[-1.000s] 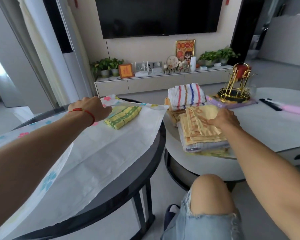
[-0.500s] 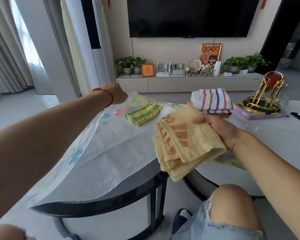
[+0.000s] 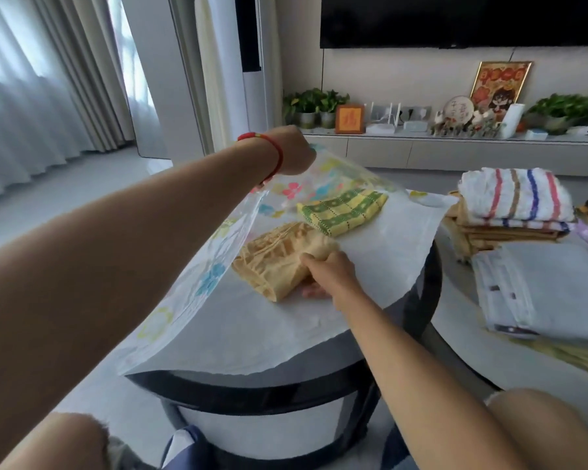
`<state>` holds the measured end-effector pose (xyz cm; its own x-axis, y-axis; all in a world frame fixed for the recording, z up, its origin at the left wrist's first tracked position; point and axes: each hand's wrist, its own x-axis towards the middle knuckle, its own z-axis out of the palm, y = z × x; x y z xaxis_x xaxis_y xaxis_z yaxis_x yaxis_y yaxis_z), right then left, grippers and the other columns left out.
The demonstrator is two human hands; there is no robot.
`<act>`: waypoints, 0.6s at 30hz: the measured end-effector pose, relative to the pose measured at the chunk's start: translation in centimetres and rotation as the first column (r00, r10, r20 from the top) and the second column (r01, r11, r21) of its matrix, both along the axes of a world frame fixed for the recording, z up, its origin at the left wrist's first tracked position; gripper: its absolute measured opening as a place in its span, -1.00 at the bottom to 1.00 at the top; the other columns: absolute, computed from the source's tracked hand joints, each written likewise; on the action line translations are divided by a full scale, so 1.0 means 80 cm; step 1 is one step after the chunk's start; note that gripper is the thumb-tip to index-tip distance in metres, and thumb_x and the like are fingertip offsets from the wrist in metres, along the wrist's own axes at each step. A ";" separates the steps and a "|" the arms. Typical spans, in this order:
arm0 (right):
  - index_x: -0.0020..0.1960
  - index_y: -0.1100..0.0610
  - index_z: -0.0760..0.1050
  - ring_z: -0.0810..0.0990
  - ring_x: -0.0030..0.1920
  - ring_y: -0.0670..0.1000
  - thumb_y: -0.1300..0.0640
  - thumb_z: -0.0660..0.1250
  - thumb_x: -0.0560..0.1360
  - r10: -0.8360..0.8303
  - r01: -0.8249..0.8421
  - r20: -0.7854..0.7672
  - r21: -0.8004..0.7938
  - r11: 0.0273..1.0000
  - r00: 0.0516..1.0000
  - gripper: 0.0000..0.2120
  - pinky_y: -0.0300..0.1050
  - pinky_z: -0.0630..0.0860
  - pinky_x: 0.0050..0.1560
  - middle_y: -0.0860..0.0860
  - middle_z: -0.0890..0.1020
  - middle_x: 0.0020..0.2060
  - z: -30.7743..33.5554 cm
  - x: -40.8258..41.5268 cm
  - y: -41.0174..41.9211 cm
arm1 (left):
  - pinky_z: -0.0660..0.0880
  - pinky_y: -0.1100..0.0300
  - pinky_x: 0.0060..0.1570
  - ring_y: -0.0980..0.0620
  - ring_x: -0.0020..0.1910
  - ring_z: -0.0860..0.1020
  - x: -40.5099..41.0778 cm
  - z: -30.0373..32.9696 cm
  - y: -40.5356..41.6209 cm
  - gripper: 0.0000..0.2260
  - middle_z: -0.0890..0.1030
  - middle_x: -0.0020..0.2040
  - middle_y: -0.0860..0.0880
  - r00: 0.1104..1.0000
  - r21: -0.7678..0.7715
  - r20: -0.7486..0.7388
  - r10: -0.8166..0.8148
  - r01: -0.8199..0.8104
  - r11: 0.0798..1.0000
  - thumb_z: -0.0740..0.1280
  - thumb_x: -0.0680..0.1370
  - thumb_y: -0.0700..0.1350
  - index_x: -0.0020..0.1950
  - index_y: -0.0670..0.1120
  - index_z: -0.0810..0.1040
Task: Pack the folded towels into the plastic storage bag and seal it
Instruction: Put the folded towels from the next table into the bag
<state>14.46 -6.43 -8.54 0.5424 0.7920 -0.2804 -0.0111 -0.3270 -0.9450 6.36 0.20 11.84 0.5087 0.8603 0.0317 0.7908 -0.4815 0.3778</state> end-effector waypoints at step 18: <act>0.58 0.06 0.28 0.35 0.42 0.23 -0.11 0.13 0.70 0.414 -0.136 0.880 -0.392 0.910 0.235 -0.49 0.08 0.31 0.41 0.18 0.35 0.50 -0.040 -0.011 0.139 | 0.44 0.12 -0.22 -0.10 -0.24 0.51 -0.015 -0.040 0.016 -0.60 0.52 -0.27 -0.07 0.990 0.127 0.001 -0.141 0.140 0.982 0.12 0.66 0.08 0.12 -0.16 0.64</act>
